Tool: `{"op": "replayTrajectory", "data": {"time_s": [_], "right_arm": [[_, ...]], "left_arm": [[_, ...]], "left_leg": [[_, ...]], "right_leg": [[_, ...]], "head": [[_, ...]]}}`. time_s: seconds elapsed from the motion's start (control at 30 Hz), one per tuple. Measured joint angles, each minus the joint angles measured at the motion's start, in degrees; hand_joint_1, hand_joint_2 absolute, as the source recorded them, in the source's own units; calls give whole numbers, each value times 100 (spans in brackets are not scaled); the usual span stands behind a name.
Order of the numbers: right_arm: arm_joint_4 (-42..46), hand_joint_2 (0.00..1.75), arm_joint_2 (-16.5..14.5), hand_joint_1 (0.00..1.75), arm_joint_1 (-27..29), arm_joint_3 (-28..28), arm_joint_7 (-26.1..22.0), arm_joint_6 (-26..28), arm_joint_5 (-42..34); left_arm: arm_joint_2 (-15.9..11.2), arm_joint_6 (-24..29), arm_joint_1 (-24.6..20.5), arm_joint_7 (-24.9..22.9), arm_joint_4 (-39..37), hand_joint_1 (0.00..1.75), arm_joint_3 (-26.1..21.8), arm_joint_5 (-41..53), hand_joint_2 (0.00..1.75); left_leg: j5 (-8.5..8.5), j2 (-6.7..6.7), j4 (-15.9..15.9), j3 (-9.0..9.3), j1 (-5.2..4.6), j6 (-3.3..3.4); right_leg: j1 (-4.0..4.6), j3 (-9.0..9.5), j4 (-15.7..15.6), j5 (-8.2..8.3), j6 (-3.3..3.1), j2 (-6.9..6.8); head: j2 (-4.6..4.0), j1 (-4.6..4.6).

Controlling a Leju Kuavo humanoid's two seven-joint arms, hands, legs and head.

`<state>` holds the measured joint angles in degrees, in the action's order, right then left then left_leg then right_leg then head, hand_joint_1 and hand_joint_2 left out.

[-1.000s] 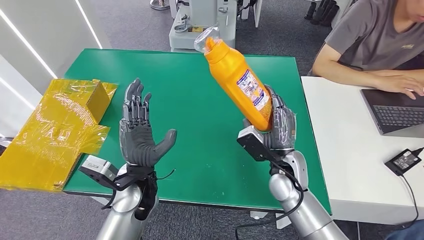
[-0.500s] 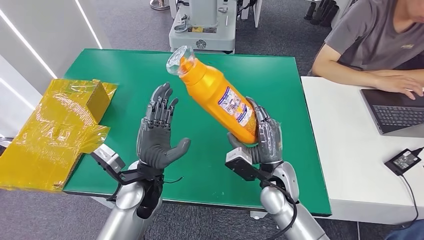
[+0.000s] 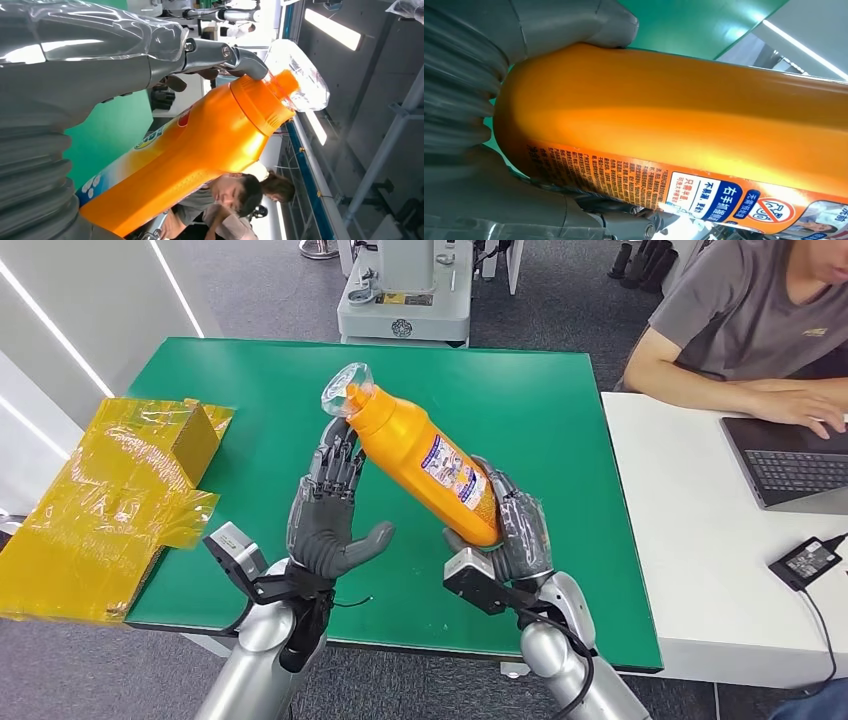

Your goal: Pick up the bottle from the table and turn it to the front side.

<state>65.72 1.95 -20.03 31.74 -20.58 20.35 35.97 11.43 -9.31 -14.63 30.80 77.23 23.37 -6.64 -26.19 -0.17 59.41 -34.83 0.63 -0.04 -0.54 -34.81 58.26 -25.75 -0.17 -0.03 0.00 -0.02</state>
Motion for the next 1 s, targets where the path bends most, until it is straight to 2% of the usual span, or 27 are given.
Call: {"op": "replayTrajectory", "data": {"time_s": [0.53, 1.0], "right_arm": [[-127, 175, 15, 175, -60, 177, -418, -345, 165], [-503, 175, 21, 175, -337, 332, -246, -828, 404]], "left_arm": [[19, -25, -177, 41, -284, 0, -25, 23, 175], [19, -20, -186, 46, -379, 0, -77, 43, 175]], "left_leg": [[0, 0, 0, -4, 1, 0], [1, 1, 1, -4, 0, 0]], "right_leg": [[0, -2, 1, 0, 0, -1], [0, -2, 1, 1, 0, -1]], "head": [[0, -1], [0, 0]]}}
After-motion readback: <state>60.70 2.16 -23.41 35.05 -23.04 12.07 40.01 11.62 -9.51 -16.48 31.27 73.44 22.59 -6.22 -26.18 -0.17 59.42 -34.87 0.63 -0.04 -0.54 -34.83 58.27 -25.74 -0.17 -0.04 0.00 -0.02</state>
